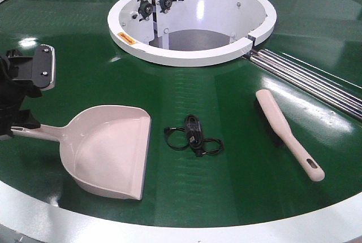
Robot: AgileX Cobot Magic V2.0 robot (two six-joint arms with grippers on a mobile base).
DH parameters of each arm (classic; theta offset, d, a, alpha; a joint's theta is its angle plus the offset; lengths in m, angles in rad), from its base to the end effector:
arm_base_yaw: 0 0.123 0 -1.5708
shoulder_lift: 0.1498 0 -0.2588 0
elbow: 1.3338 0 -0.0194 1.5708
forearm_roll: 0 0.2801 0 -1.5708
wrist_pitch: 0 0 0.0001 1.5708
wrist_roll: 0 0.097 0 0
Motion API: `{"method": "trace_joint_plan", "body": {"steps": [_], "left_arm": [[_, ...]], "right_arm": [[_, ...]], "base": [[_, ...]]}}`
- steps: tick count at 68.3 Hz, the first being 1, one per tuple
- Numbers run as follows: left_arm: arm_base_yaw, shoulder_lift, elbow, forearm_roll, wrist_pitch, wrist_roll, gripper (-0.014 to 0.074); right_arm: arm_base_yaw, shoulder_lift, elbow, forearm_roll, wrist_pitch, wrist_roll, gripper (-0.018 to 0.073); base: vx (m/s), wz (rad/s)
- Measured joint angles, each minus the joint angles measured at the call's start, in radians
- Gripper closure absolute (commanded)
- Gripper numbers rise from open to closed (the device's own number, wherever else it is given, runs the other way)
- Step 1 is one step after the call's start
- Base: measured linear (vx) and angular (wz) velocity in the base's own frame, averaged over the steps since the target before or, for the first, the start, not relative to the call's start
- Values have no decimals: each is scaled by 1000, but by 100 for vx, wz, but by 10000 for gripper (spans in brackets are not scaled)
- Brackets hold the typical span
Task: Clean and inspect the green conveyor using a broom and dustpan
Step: 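Lower the left gripper onto the pink dustpan handle and close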
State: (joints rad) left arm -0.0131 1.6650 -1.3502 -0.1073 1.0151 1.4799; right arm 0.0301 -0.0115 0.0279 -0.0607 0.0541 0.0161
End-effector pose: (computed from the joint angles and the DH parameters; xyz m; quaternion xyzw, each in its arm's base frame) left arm 0.3709 -0.0137 0.2384 0.6540 0.7371 0.0723 0.1543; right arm 0.1186 0.0032 0.1994 -0.0250 0.7007 -0.0063 0.7130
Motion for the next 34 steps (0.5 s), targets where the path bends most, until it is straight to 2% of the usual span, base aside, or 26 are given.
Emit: {"method": "trace_joint_plan", "body": {"steps": [34], "left_arm": [[0, 35, 0, -24, 36, 8, 33]], "right_arm": [[0, 0, 0, 0, 0, 0, 568]], "base": [[0, 0]]}}
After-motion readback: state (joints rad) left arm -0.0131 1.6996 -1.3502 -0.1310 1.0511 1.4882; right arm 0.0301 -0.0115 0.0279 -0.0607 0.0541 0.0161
